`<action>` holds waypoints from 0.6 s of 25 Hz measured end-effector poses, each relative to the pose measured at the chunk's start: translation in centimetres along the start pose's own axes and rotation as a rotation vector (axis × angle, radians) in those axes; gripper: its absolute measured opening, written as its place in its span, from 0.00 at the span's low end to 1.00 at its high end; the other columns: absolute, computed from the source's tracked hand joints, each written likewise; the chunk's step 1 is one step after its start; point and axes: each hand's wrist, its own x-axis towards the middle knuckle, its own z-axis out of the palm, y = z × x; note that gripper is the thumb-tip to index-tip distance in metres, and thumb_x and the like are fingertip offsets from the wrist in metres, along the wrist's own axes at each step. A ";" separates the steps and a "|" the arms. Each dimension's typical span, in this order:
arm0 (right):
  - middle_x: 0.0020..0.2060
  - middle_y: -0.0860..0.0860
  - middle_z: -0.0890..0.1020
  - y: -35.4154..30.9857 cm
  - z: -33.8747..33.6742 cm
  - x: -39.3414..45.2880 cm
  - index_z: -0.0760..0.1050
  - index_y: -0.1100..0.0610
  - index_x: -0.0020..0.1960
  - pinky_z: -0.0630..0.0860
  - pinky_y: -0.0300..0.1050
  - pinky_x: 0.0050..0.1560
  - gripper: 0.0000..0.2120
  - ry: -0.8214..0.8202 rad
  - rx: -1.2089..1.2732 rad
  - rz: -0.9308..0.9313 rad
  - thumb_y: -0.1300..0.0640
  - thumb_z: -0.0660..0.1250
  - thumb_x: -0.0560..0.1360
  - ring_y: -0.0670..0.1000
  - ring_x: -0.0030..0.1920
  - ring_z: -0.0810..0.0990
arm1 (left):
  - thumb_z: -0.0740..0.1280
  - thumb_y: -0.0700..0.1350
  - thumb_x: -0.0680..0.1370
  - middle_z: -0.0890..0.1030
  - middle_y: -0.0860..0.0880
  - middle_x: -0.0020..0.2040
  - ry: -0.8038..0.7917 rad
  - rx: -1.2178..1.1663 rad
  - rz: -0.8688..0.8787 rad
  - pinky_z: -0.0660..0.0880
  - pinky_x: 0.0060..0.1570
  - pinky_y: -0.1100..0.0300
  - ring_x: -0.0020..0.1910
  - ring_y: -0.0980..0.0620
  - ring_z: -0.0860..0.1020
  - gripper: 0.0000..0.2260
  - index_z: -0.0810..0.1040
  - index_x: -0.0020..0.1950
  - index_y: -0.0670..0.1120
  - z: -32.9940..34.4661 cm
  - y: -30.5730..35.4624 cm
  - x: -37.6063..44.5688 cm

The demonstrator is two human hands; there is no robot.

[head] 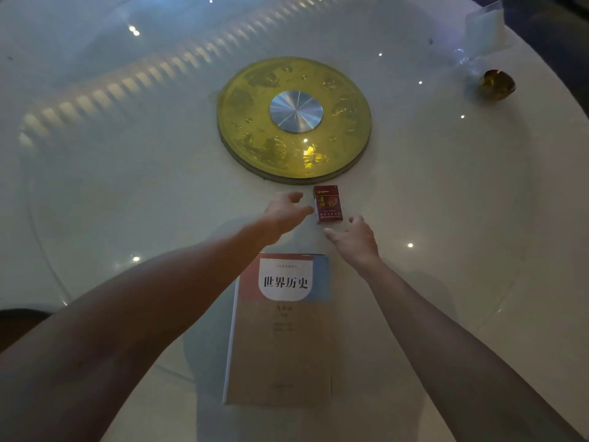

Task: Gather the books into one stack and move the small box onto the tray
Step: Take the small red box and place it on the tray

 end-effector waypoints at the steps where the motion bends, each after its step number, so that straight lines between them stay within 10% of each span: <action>1: 0.70 0.60 0.75 0.0 0.3 0.6 0.67 0.63 0.75 0.75 0.53 0.63 0.37 0.004 -0.016 -0.006 0.46 0.75 0.75 0.61 0.69 0.76 | 0.71 0.46 0.78 0.71 0.48 0.76 0.010 0.024 0.013 0.67 0.64 0.60 0.72 0.47 0.71 0.28 0.68 0.77 0.46 0.3 0.1 0.8; 15: 0.59 0.56 0.74 -1.0 2.8 1.7 0.72 0.59 0.64 0.74 0.50 0.45 0.27 0.045 -0.129 -0.074 0.45 0.72 0.71 0.60 0.52 0.81 | 0.69 0.40 0.79 0.76 0.48 0.70 0.008 -0.008 0.090 0.78 0.59 0.54 0.64 0.44 0.78 0.21 0.74 0.73 0.46 1.7 0.5 5.0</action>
